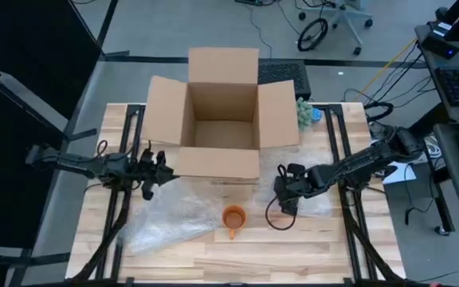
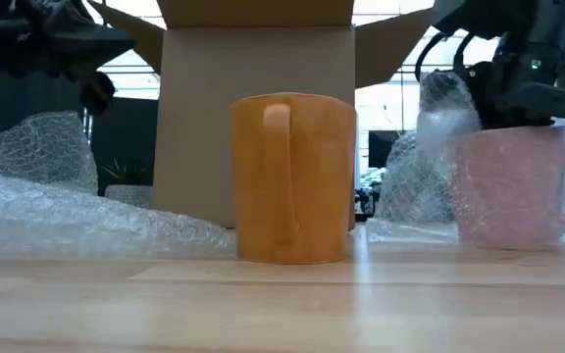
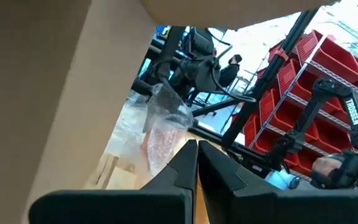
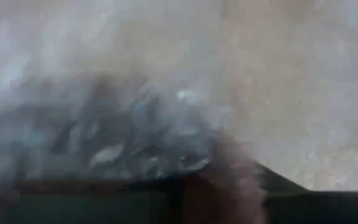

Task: Wrap mug
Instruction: Wrap the pink mug with the transparent bubble wrap

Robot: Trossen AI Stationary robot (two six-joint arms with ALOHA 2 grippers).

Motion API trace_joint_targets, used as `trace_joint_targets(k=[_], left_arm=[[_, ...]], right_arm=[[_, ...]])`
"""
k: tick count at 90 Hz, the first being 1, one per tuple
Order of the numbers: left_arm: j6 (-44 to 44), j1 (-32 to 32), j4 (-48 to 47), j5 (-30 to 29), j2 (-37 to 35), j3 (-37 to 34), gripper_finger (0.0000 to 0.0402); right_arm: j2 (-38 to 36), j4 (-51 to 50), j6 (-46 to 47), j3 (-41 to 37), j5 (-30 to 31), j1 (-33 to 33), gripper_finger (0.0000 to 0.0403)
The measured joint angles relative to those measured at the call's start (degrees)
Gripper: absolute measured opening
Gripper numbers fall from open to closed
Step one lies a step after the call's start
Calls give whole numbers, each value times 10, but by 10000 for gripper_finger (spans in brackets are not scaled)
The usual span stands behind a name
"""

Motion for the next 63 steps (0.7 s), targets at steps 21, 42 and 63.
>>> trace_joint_targets(k=[21,42,63], left_arm=[[78,0,-49,0,37,87,0],[111,-31,-116,-14,93,147,0],[110,-110,-219,-21,195,233,0]], right_arm=[[0,5,-8,0,-14,5,19],[0,5,-5,0,-15,6,19],[0,6,-5,0,-15,6,19]])
